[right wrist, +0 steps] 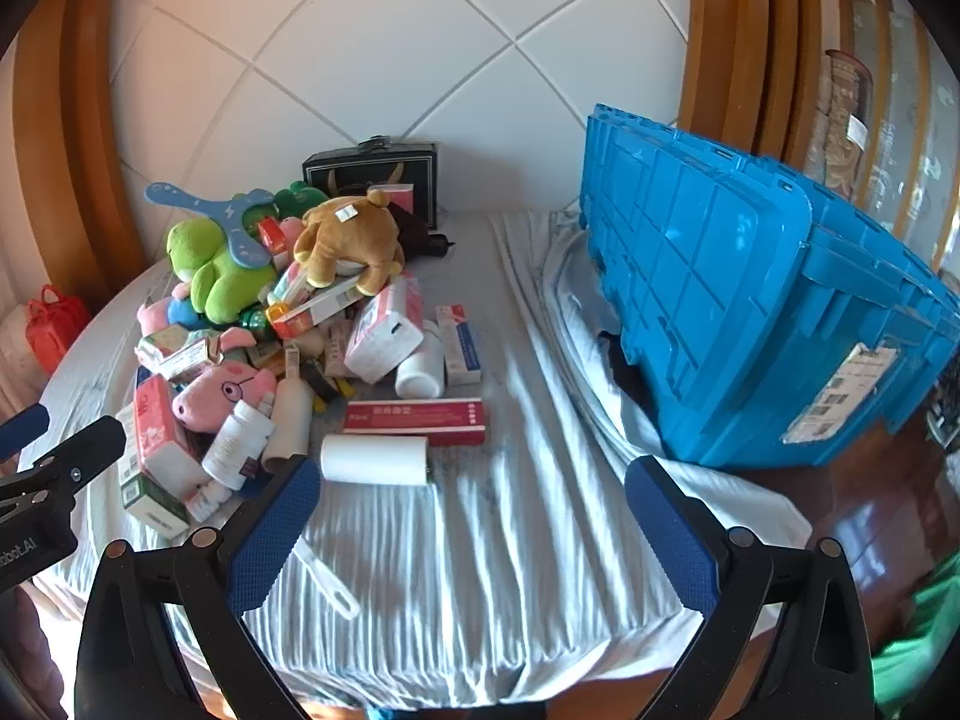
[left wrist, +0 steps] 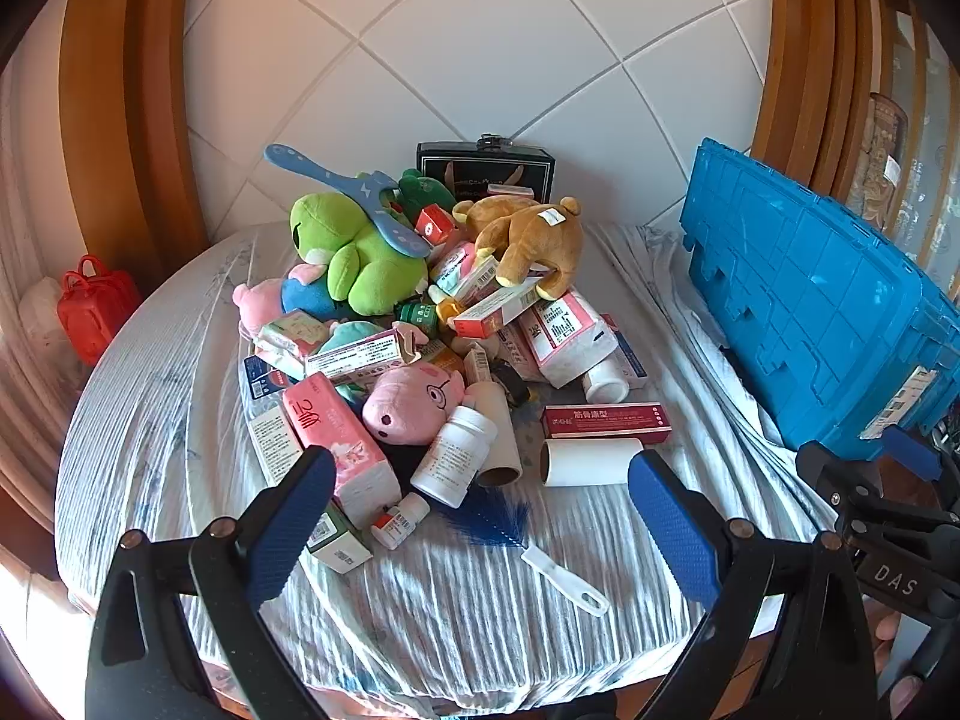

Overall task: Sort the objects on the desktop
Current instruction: 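Move both tools toward the pile of items on the bed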

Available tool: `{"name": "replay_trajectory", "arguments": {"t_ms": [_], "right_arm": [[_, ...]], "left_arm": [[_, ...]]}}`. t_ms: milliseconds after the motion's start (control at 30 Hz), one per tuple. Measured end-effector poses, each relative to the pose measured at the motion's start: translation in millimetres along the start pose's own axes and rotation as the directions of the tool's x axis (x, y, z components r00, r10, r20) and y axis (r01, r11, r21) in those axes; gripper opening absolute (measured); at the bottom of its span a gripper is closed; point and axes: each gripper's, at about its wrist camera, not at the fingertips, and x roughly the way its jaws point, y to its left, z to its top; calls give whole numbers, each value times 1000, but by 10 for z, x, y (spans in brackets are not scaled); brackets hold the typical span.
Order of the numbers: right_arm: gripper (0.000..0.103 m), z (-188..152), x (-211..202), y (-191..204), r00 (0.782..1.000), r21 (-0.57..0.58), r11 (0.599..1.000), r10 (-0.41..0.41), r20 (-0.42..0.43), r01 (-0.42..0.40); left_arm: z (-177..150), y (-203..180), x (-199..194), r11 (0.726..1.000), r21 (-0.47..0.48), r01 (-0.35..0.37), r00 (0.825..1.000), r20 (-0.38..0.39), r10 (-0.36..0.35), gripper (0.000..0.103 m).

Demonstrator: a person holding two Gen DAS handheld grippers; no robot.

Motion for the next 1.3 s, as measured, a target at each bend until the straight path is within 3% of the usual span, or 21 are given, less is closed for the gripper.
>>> {"name": "replay_trajectory", "arguments": {"t_ms": [67, 100, 1000, 1300], "right_arm": [[103, -5, 8, 4, 1000, 2, 1000, -7, -3, 7], [103, -3, 12, 8, 1000, 0, 1000, -9, -4, 9], [103, 71, 248, 103, 993, 25, 995, -95, -67, 97], [103, 87, 459, 58, 991, 23, 996, -84, -108, 87]], "left_arm": [[-2, -5, 2, 1000, 1, 5, 1000, 0, -5, 99], [1, -4, 7, 974, 70, 215, 976, -3, -216, 99], [31, 33, 201, 958, 63, 278, 960, -56, -275, 99], [-39, 78, 345, 971, 18, 239, 968, -84, -236, 99]]}}
